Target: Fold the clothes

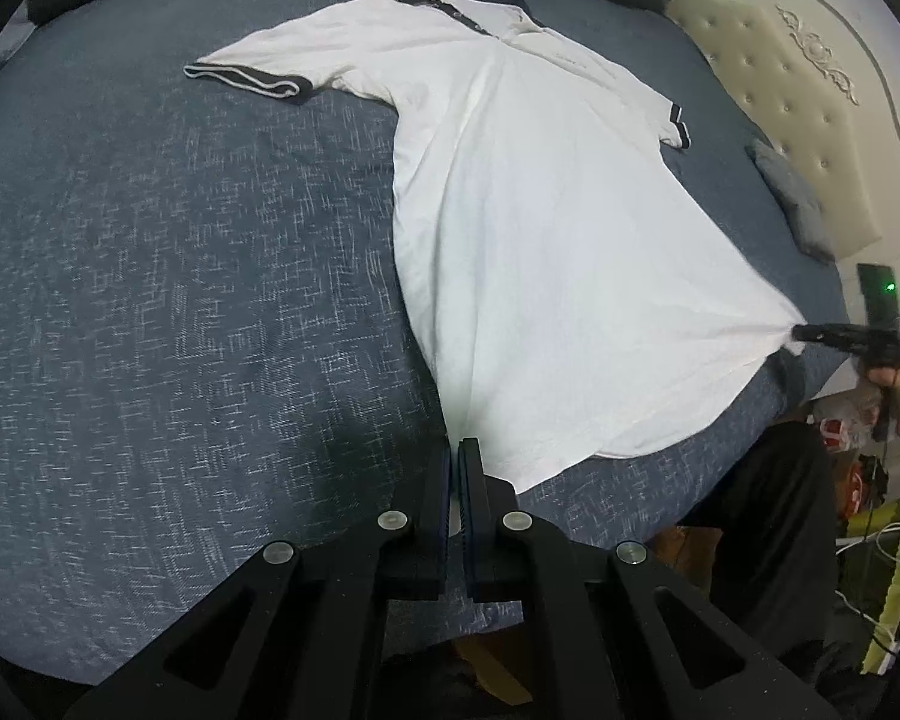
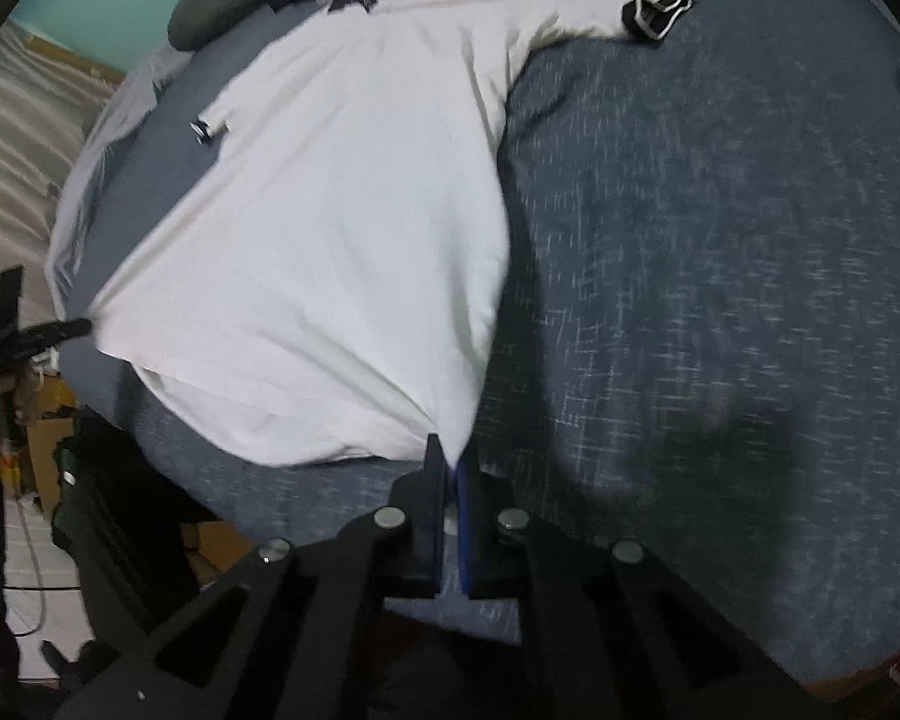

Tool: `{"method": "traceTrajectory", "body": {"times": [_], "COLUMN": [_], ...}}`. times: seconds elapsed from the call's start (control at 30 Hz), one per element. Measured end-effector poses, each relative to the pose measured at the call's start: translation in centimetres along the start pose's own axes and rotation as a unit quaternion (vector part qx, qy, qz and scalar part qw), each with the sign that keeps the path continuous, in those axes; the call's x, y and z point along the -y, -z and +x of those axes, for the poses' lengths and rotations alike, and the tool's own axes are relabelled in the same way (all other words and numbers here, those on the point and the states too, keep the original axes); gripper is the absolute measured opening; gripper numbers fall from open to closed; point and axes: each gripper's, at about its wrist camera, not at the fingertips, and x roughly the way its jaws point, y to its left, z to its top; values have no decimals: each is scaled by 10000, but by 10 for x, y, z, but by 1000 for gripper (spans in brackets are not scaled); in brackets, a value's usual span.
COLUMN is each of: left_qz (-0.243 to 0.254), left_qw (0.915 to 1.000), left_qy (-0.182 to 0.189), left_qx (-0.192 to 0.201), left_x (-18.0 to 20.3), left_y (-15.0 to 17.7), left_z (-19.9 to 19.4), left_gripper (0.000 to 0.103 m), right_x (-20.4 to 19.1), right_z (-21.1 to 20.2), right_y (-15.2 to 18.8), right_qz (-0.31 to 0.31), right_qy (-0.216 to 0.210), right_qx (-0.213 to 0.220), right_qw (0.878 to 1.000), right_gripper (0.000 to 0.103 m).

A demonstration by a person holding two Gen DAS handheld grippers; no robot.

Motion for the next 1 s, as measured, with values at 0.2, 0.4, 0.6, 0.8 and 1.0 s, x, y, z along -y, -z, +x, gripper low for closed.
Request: {"method": "traceTrajectory", "body": {"times": [0.2, 0.4, 0.6, 0.8, 1.0], "left_qz": [45, -111, -211, -360, -412], "left_qw": [10000, 9997, 9983, 9971, 9965], "left_qy": [7, -80, -165, -202, -237], "left_qx": [38, -198, -513, -638, -682], "left_x": [5, -6, -16, -30, -36], "left_y": [-1, -6, -12, -26, -38], "left_z": [-12, 11, 49, 79, 97], "left_gripper": [3, 3, 3, 3, 3], "right_x": [-3, 17, 38, 51, 56], "right_z": [-58, -57, -6, 22, 39], "right_y": [-1, -1, -2, -20, -36], "right_qz": [193, 515, 704, 754, 577], "right_qy": [-297, -180, -33, 134, 367], "right_qx": [236, 236, -68, -59, -174], "right_qw": [9991, 9982, 9975, 9970, 9975], "right_gripper": [2, 2, 2, 2, 2]}}
